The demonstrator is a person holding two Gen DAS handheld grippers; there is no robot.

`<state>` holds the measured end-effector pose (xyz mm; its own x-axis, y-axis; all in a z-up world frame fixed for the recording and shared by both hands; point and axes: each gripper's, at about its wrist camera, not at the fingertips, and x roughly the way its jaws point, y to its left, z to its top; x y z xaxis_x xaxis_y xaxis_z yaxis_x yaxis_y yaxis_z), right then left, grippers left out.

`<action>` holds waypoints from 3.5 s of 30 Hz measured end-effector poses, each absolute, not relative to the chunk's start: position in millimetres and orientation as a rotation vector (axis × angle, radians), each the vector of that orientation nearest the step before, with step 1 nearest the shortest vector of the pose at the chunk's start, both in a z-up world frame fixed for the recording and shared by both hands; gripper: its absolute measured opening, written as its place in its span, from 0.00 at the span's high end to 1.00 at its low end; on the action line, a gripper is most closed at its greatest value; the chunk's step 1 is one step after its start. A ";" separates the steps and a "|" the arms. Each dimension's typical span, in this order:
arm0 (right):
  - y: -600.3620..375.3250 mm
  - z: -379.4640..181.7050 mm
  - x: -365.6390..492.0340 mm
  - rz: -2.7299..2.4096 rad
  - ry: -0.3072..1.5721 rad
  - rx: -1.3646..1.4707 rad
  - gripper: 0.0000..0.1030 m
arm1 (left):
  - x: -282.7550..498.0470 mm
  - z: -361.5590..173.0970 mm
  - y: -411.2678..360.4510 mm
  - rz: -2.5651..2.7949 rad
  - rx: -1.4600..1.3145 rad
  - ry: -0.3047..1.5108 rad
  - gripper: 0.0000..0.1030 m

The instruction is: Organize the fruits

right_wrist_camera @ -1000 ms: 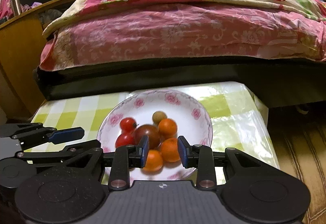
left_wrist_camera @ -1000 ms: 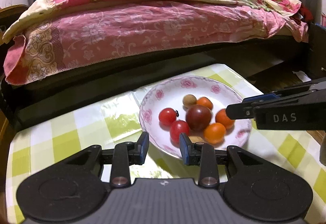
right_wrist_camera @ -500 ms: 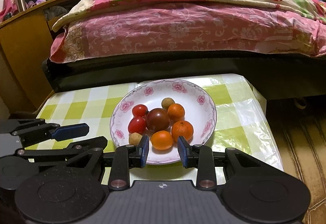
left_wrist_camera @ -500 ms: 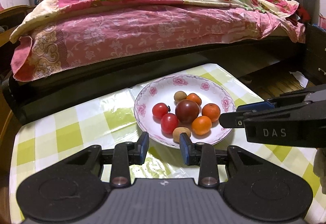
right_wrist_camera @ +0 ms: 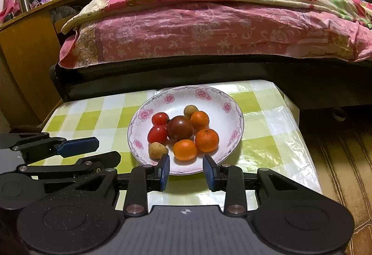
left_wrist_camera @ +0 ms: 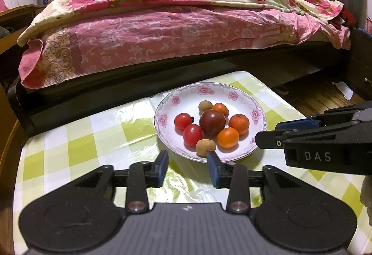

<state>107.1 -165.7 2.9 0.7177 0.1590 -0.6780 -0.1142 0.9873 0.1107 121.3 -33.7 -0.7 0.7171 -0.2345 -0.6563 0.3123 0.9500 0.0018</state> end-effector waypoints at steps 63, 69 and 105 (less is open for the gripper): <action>-156.7 -0.8 -6.9 0.083 0.826 0.110 0.60 | 12.3 4.2 -19.6 -0.106 0.125 0.731 0.00; -153.7 -1.4 -16.5 0.081 0.832 0.112 0.60 | 1.5 6.0 -22.3 -0.118 0.138 0.727 0.00; -152.6 -7.4 -35.6 0.069 0.859 0.122 0.59 | -22.0 -1.4 -27.3 -0.097 0.189 0.724 0.00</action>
<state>-35.6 -152.6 -7.4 0.6518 0.1100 -0.7504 -0.0113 0.9907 0.1354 -22.0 -27.3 -1.4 0.7453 -0.0232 -0.6664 0.1535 0.9785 0.1376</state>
